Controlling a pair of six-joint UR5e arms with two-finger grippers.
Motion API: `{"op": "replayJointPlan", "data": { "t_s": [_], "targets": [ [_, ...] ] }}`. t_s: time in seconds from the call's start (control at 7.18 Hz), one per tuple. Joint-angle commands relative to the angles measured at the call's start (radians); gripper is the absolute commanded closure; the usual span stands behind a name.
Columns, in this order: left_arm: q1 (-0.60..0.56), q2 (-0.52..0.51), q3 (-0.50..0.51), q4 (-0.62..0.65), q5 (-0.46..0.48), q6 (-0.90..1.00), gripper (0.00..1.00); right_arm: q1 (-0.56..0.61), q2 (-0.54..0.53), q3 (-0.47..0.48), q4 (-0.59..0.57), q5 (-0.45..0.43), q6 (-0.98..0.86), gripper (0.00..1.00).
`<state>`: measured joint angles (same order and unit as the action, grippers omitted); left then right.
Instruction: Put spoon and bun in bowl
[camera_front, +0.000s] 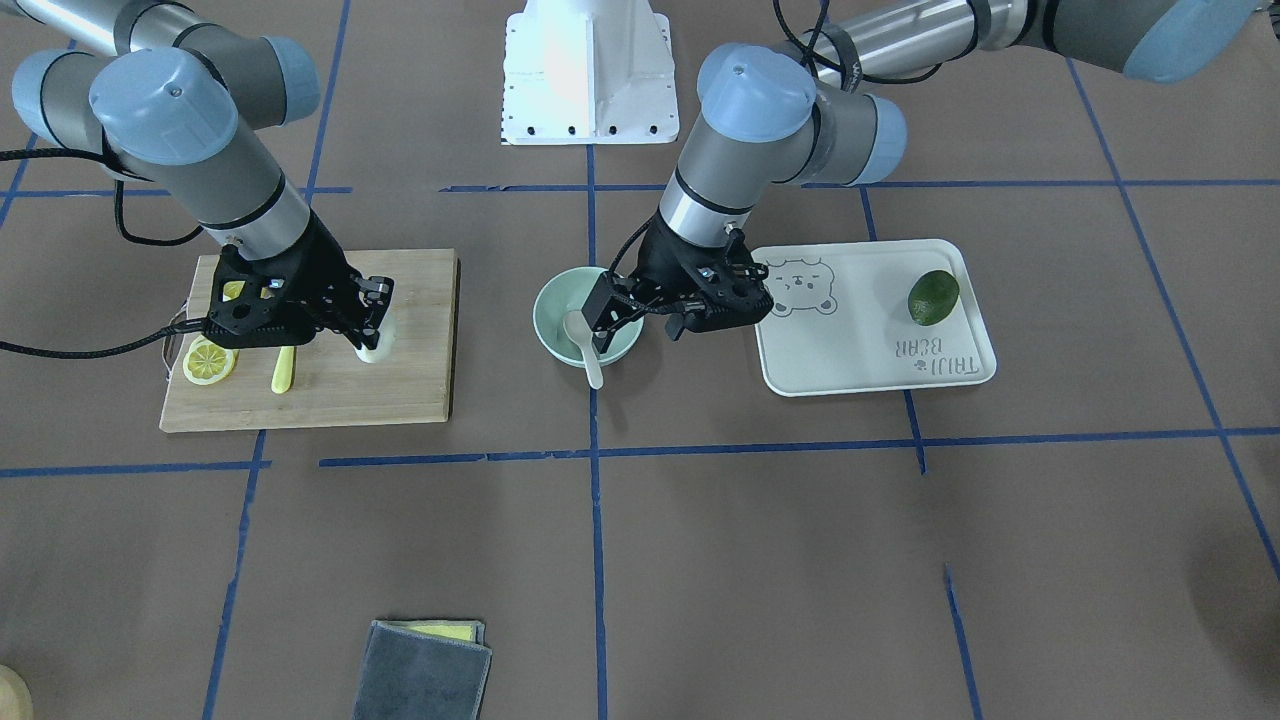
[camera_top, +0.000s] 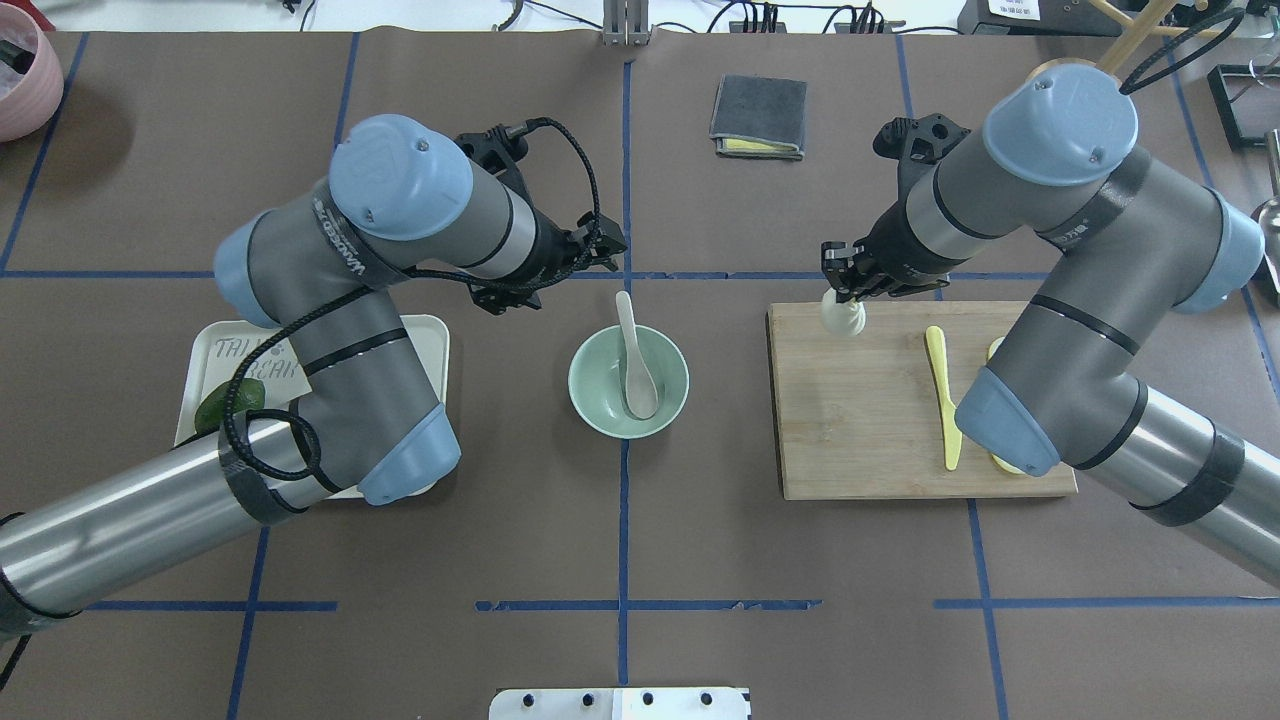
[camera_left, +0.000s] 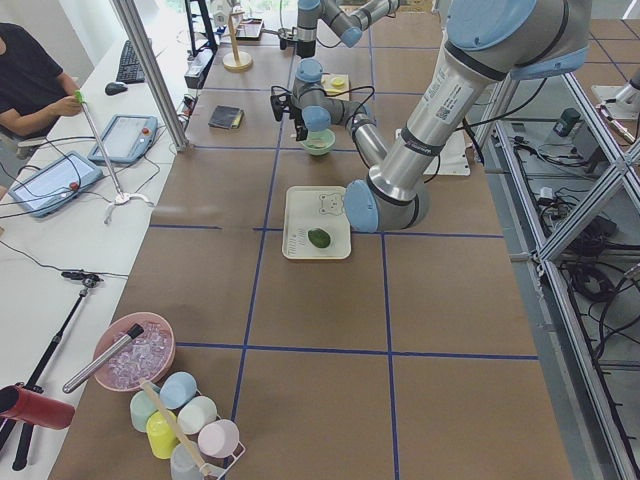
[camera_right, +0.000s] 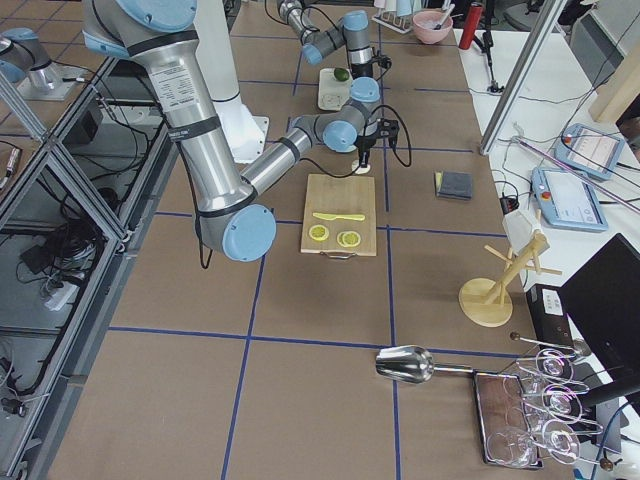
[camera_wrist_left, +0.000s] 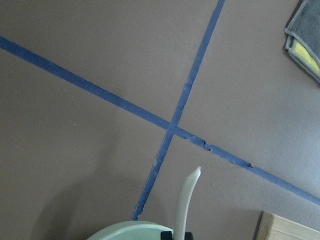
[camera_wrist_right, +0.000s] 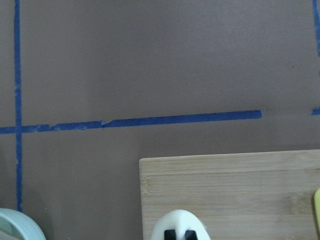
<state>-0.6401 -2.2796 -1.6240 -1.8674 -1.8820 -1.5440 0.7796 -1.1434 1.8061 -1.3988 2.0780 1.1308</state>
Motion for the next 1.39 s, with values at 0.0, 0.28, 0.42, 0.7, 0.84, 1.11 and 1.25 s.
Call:
{"op": "replayJointPlan", "data": {
  "t_s": [0.0, 0.28, 0.42, 0.7, 0.84, 1.11, 1.25],
  "targets": [
    [-0.047, 0.069, -0.143, 0.213, 0.003, 0.21, 0.0, -0.043, 0.069, -0.002, 0.0, -0.004, 0.024, 1.0],
    [-0.137, 0.114, -0.188, 0.287, 0.001, 0.382, 0.0, -0.109, 0.102, 0.002, 0.003, -0.022, 0.101, 1.0],
    [-0.185, 0.114, -0.189, 0.331, 0.001, 0.471, 0.0, -0.185, 0.149, -0.008, 0.0, -0.1, 0.157, 1.0],
    [-0.271, 0.155, -0.188, 0.338, 0.0, 0.638, 0.0, -0.27, 0.213, -0.043, -0.002, -0.189, 0.222, 1.0],
    [-0.318, 0.179, -0.189, 0.34, 0.0, 0.719, 0.0, -0.284, 0.255, -0.091, -0.002, -0.226, 0.23, 1.0],
    [-0.387, 0.233, -0.189, 0.338, -0.002, 0.855, 0.0, -0.284, 0.275, -0.122, 0.0, -0.243, 0.228, 1.0],
    [-0.413, 0.241, -0.188, 0.338, -0.002, 0.901, 0.0, -0.283, 0.28, -0.125, 0.001, -0.259, 0.225, 1.0]
  ]
}}
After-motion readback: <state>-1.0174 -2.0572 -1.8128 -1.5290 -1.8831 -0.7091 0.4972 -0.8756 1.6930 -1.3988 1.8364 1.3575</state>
